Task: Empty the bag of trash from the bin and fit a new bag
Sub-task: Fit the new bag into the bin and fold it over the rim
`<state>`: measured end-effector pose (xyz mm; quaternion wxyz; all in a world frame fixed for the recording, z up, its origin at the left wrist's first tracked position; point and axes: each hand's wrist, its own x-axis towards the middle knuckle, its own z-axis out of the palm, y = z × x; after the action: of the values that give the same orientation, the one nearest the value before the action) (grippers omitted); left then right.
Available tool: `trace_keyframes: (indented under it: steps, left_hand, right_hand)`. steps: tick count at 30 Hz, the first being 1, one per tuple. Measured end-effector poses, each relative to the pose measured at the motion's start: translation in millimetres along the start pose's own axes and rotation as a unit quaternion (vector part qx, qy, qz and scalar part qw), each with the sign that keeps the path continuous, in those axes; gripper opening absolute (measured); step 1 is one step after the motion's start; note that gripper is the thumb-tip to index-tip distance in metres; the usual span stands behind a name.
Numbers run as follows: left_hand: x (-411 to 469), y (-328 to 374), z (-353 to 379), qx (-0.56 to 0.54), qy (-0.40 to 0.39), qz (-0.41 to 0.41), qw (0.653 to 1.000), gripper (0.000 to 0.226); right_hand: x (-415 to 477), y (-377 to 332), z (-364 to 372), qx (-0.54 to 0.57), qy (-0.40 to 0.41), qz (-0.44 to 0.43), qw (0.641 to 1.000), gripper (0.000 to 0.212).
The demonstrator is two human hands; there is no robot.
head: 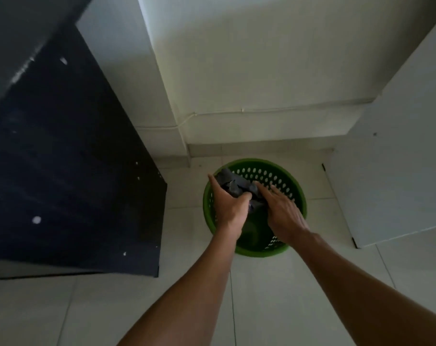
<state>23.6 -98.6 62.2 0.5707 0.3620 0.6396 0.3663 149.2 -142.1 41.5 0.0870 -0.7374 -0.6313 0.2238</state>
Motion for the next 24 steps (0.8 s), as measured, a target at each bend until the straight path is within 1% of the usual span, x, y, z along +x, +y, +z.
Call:
trace_keyframes:
  steps: [2, 4, 5, 8, 9, 10, 12, 13, 14, 15, 16, 18, 19, 20, 21, 23, 24]
  left_hand:
    - [17, -30, 13, -0.013, 0.015, -0.008, 1.000, 0.085]
    - [27, -58, 22, -0.023, 0.049, -0.035, 0.998, 0.065]
    - [32, -68, 25, -0.017, 0.073, -0.031, 0.997, 0.057]
    - [46, -89, 33, 0.017, 0.113, 0.032, 0.993, 0.051]
    - [52, -96, 34, 0.026, 0.107, 0.057, 0.992, 0.051]
    - [57, -100, 37, 0.027, 0.080, 0.080, 0.993, 0.053]
    - [57, -99, 42, 0.011, 0.039, 0.074, 0.996, 0.059]
    - [65, -99, 44, 0.001, 0.028, 0.064, 0.998, 0.058]
    - [74, -97, 47, 0.000, 0.015, 0.064, 0.998, 0.051]
    - [83, -97, 49, 0.008, 0.004, 0.060, 0.998, 0.039]
    - [92, -95, 49, 0.012, -0.013, 0.052, 0.998, 0.028]
    - [107, -93, 43, 0.030, -0.057, 0.027, 0.998, 0.013]
    - [110, -89, 38, 0.059, -0.079, 0.014, 0.995, 0.004]
    - [114, -85, 34, 0.092, -0.098, 0.005, 0.991, 0.007]
    - [114, -79, 29, 0.112, -0.118, 0.009, 0.987, 0.017]
    - [110, -62, 22, 0.119, -0.141, 0.024, 0.983, 0.024]
    - [106, -53, 19, 0.121, -0.146, 0.026, 0.982, 0.025]
  right_hand:
    - [11, 24, 23, 0.021, 0.008, 0.010, 1.000, 0.059]
    - [18, 41, 43, 0.067, 0.020, -0.015, 0.997, 0.056]
    - [21, 47, 53, 0.096, 0.031, -0.027, 0.995, 0.055]
    - [35, 60, 71, 0.188, 0.061, -0.028, 0.980, 0.050]
    - [43, 61, 78, 0.215, 0.074, -0.043, 0.973, 0.046]
    - [51, 63, 82, 0.228, 0.093, -0.052, 0.968, 0.040]
    - [64, 65, 86, 0.224, 0.134, -0.058, 0.964, 0.024]
    - [71, 65, 87, 0.224, 0.143, -0.061, 0.962, 0.025]
    - [77, 64, 85, 0.214, 0.140, -0.065, 0.965, 0.035]
    - [81, 63, 83, 0.199, 0.132, -0.075, 0.968, 0.040]
    - [86, 63, 80, 0.191, 0.116, -0.079, 0.971, 0.038]
    - [96, 65, 74, 0.213, 0.062, -0.058, 0.973, 0.023]
    - [102, 69, 69, 0.209, 0.035, -0.040, 0.977, 0.018]
    - [105, 73, 62, 0.186, 0.018, -0.022, 0.982, 0.019]
    - [107, 76, 53, 0.156, 0.020, -0.007, 0.988, 0.022]
    - [103, 78, 33, 0.129, 0.060, 0.021, 0.990, 0.016]
    - [101, 77, 24, 0.140, 0.082, 0.029, 0.986, 0.012]
